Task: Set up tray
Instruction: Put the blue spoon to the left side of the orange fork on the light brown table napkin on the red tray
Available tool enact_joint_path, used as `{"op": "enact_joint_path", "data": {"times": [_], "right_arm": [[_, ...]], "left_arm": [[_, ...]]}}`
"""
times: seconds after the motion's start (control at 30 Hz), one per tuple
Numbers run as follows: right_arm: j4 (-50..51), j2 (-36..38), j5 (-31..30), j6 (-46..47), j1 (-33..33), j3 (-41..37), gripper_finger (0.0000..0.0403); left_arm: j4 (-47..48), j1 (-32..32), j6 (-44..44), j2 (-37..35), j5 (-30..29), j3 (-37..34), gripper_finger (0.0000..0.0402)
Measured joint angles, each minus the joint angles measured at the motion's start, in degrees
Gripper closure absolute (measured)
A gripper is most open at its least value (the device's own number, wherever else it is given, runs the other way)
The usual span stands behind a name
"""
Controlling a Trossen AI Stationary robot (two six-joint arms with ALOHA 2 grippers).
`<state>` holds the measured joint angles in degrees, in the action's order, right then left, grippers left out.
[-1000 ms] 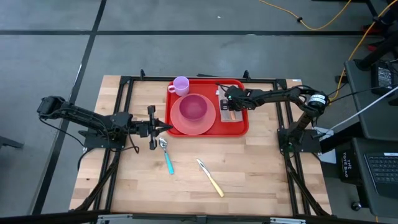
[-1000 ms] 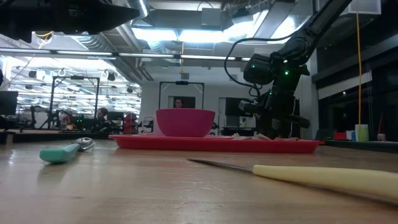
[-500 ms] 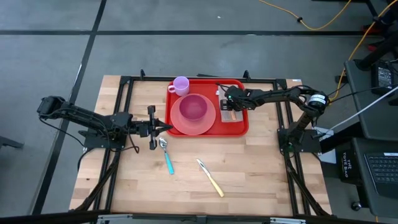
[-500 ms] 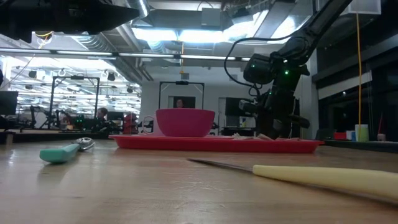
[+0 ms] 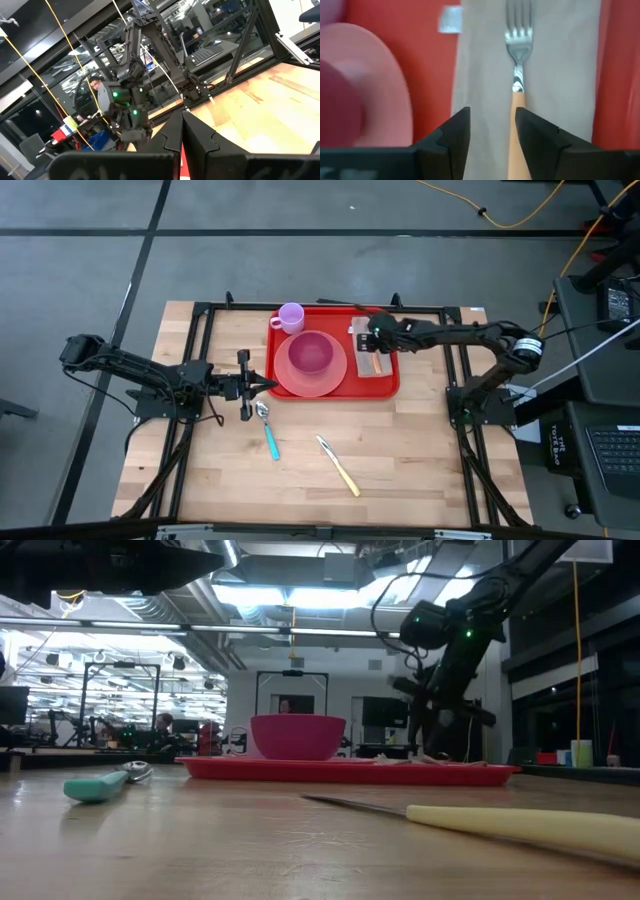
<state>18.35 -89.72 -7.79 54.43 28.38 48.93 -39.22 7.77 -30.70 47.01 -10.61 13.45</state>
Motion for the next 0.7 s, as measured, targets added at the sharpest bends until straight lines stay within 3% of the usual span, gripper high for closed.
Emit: {"op": "enact_joint_path", "data": {"times": [0.27,0.37,0.53,0.7], "right_arm": [[-1.00,8.12,-0.45,-11.73,-0.24,0.06,0.0241],[-0.90,11.61,-4.35,-17.76,-1.63,0.09,0.0241],[-1.95,15.81,-8.57,-27.99,-6.74,-0.51,0.0254],[-7.59,16.34,-14.01,-35.58,-14.49,-1.93,0.0298]], "left_arm": [[0.45,0.00,-0.04,0.00,0.00,0.00,0.0398],[0.47,0.01,-0.04,0.02,0.00,0.00,0.0398],[0.47,0.00,-0.07,0.02,0.00,0.00,0.0398],[0.46,0.01,-0.07,0.01,0.00,0.00,0.0398]]}}
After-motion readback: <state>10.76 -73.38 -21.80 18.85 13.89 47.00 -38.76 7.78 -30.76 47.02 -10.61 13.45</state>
